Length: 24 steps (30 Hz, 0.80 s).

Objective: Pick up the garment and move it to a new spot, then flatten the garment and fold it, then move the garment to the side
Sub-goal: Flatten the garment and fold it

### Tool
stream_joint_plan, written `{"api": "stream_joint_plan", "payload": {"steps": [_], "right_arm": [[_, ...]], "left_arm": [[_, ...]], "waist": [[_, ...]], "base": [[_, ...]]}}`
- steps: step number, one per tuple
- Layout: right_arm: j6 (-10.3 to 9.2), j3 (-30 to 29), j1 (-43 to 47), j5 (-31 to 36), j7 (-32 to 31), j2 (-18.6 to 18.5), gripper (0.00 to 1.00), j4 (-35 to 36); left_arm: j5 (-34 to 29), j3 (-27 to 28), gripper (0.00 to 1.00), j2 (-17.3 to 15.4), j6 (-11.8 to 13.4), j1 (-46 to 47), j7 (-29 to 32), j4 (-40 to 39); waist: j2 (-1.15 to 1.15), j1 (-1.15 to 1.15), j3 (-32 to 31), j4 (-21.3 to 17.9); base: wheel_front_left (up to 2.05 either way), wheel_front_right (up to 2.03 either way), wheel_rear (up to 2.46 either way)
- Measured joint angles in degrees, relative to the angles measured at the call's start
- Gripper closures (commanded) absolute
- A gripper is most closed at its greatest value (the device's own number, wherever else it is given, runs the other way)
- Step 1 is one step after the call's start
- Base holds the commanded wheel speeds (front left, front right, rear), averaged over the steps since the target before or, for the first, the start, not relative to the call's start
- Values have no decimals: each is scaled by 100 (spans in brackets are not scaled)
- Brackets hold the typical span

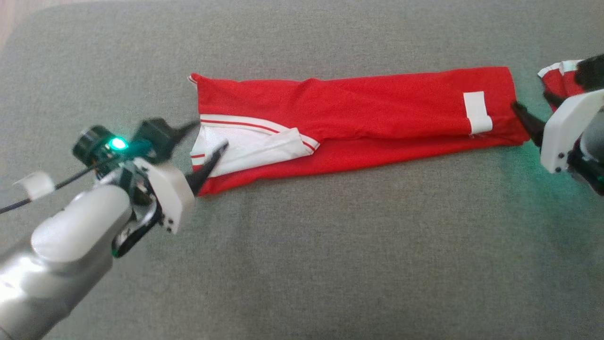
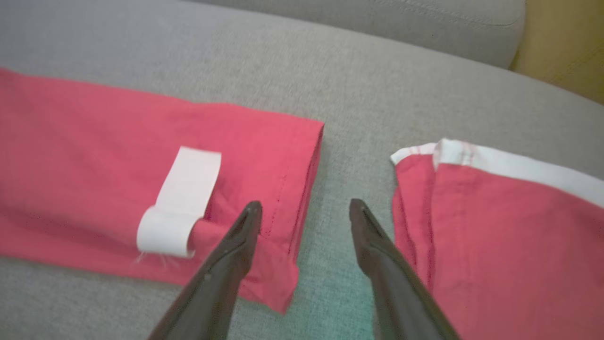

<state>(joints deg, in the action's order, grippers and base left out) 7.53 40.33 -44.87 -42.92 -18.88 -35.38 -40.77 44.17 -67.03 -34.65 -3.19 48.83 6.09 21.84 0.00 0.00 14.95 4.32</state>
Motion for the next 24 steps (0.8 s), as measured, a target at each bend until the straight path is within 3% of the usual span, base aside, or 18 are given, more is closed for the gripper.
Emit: {"api": "stream_joint_plan", "payload": {"steps": [8,13,18,23,24], "right_arm": [[0,-904,-41,-312,999,151,0,212],[0,-1675,-38,-153,2168,611,0,237],[0,-2285,121,280,3041,1273,0,447],[0,-2927,832,833,3275,1984,0,733],[0,-2927,832,833,3275,1984,0,733]], "left_arm": [[257,936,0,211,758,-2,-1424,64],[481,1861,0,572,1244,-140,-2052,51],[129,2925,0,884,1380,-917,-2063,-357],[-364,3752,0,1343,1325,-1861,-2064,-642],[-364,3752,0,1343,1325,-1861,-2064,-642]], "waist": [[0,0,-199,-59],[0,0,-393,-57],[0,0,-563,-68],[0,0,-705,-67],[0,0,-705,-67]], "base": [[0,0,0],[0,0,0],[0,0,0],[0,0,0],[0,0,0]]}}
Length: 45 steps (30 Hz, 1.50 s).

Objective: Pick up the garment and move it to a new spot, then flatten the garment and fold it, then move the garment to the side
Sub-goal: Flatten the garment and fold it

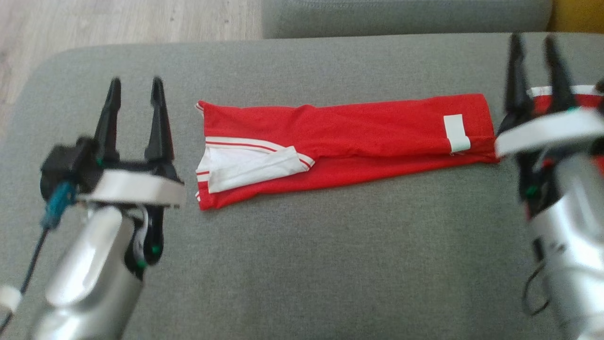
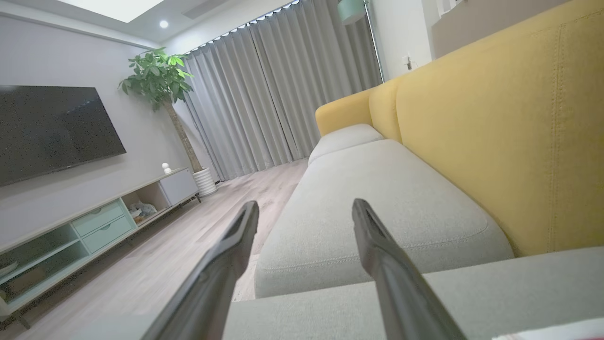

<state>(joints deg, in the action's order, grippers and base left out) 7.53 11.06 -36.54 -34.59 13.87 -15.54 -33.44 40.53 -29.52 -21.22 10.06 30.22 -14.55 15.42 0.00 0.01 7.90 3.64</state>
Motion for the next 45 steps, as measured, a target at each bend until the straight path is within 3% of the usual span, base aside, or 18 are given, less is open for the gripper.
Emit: {"api": "stream_joint_plan", "payload": {"steps": [2,8,12,23,30,38,45], "right_arm": [[0,-388,554,464,35,489,0,168],[0,-903,1632,1192,49,1136,0,657],[0,-845,2248,1601,51,1202,0,994],[0,-837,2351,1416,51,1234,0,1183],[0,-1690,1499,1942,-89,1244,0,542],[0,-3227,502,2838,-591,1241,0,-1172],[0,-3704,38,3244,-672,1204,0,-2046]], "left_arm": [[-323,498,0,264,-58,-525,-1,-167],[-759,946,0,777,-357,-1471,-15,-179],[-1087,1230,0,1070,-600,-1907,-14,-89],[-1806,1692,0,1549,-1230,-1872,-14,113],[-1995,1853,0,1713,-1426,-1560,-15,180],[-2145,1880,0,1824,-1613,-1340,-15,299],[-2157,1907,0,1852,-1669,-1285,-15,332]], "waist": [[0,0,-86,-3],[0,0,-171,28],[0,1,-179,33],[0,0,38,121],[0,-1,419,224],[0,-2,818,490],[0,-1,864,601]], "base": [[0,0,0],[0,0,0],[0,0,0],[0,0,0],[0,0,0],[0,0,0],[0,0,0]]}}
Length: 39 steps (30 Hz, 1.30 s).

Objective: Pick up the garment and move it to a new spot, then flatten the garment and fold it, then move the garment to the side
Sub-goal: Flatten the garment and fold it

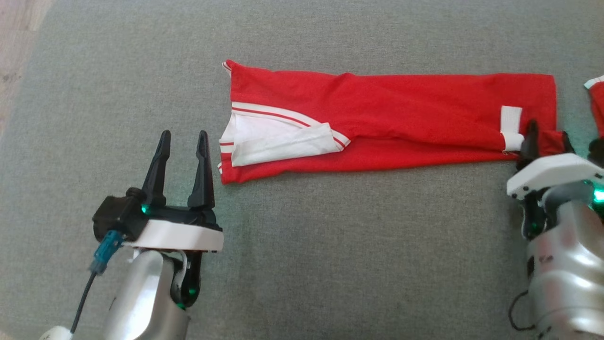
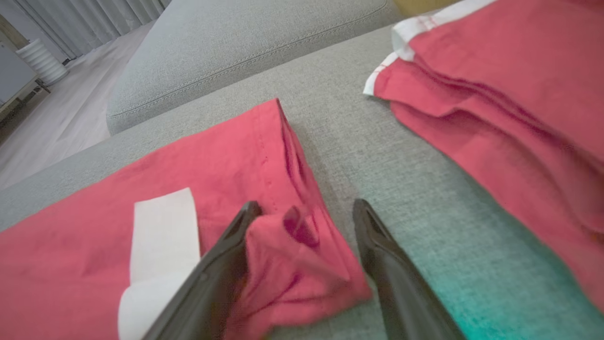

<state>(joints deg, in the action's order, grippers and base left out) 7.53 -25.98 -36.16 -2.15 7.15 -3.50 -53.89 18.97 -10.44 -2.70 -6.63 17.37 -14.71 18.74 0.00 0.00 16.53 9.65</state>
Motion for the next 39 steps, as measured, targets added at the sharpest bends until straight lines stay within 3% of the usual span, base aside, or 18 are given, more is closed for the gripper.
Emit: {"api": "stream_joint_plan", "payload": {"steps": [1,3,11,20,25,35,39], "right_arm": [[0,-2,-65,31,0,-10,4,-104],[0,4,-157,83,56,-26,100,-269],[0,16,-199,430,301,41,100,-455],[0,-466,86,931,297,-292,100,368],[0,-359,163,911,157,-224,100,662],[0,843,442,123,40,5,100,1205],[0,1935,604,-838,-12,0,100,1267]], "left_arm": [[-22,18,0,5,0,0,0,4],[-38,55,0,11,-1,0,0,4],[-108,153,0,24,-4,-10,0,44],[-137,198,0,30,-45,-43,0,-3],[-136,174,0,30,-44,-212,0,-24],[-138,156,0,30,-35,-297,0,-53],[-138,149,0,30,-8,-357,0,-54]], "waist": [[0,0,-5,-2],[0,0,-12,-12],[0,0,-164,-170],[0,0,-484,-379],[0,0,-682,-408],[0,0,-1123,-235],[0,1,-1246,-39]], "base": [[0,0,0],[0,0,0],[0,0,0],[0,0,0],[0,0,0],[0,0,0],[0,0,0]]}}
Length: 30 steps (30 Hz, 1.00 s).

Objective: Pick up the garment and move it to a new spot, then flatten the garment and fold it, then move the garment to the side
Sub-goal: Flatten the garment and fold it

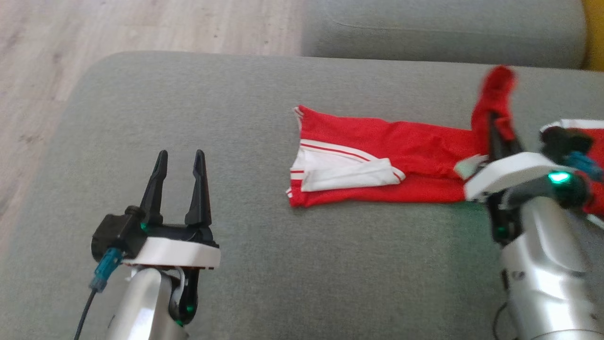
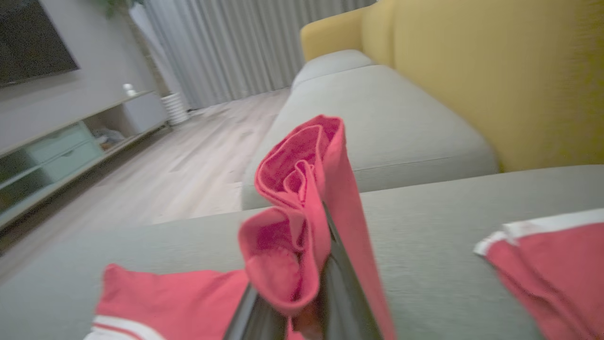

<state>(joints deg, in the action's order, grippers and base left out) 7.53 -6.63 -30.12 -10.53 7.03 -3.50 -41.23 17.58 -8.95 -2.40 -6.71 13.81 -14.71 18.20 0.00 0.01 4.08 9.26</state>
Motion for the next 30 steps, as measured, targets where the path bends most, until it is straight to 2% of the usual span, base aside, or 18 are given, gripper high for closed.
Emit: {"api": "stream_joint_plan", "payload": {"steps": [5,9,22,30], "right_arm": [[0,1290,15,-779,-51,5,100,62],[0,2027,4,-1198,-46,8,100,-26],[0,3422,-664,-2160,323,-11,100,-808],[0,3968,-818,-2620,505,-21,100,-1138]], "left_arm": [[-43,4,0,-1,15,-3,0,1],[-48,-2,0,-1,14,0,0,25],[-48,-43,0,-11,4,182,0,103],[-47,-82,0,-13,-36,260,0,105]], "waist": [[0,0,-43,217],[0,0,10,367],[0,-1,428,709],[0,-1,571,853]], "base": [[0,0,0],[0,0,0],[0,0,0],[0,0,0]]}}
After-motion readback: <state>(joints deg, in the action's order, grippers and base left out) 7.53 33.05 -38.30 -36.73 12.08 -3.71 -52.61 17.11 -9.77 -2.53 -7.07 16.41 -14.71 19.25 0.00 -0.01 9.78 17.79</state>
